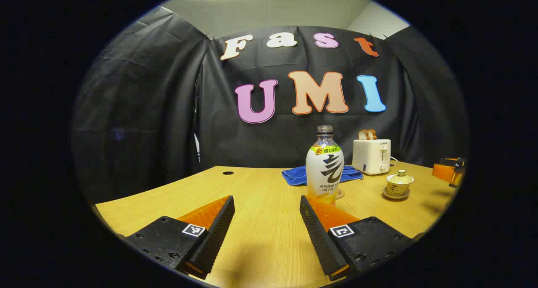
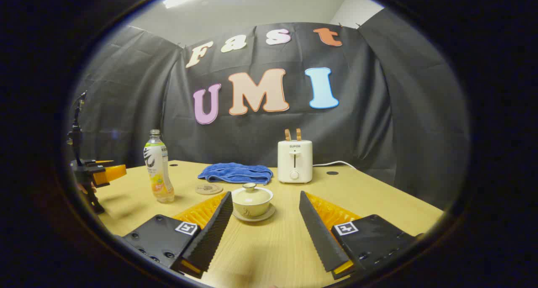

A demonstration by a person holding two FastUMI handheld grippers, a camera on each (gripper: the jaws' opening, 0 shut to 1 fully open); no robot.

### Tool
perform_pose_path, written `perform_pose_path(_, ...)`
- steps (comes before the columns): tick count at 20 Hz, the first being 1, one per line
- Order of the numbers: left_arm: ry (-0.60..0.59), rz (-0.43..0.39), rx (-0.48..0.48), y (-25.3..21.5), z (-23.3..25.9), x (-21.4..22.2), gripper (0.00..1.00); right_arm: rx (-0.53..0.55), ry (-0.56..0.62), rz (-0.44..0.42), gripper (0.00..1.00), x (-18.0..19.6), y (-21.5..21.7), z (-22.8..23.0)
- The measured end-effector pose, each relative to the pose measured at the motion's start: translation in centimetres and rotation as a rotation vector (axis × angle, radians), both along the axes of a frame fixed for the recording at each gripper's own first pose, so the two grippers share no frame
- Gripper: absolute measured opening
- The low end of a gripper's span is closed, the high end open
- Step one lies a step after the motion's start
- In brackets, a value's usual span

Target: Open the teacup lid with one hand, grasp the water bottle and pour water into the teacup with the other hand; after pouring, place the water bottle on the coaster and then close the teacup lid.

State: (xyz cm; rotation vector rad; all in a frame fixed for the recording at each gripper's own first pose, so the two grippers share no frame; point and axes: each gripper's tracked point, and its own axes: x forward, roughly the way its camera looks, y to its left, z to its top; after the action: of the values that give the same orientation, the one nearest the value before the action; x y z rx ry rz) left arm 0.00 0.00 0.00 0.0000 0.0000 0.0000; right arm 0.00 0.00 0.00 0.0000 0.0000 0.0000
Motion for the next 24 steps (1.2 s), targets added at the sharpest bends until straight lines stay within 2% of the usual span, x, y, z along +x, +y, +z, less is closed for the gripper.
perform_pose_path(4, -0.001, 0.019, 0.001, 0.36, -0.02, 0.16, 0.92, 0.0, 0.0, 0.0, 0.96, -0.03, 0.02, 0.04)
perform_pose_path(17, -0.005, 0.006, 0.0, -0.01, -0.06, 0.2, 0.89, 0.0, 0.001, 0.0, 0.96, -0.04, 0.02, 0.04)
perform_pose_path(24, -0.004, 0.009, 0.0, 0.02, -0.07, 0.22, 0.92, 0.0, 0.001, 0.007, 0.96, 0.03, 0.11, -0.03)
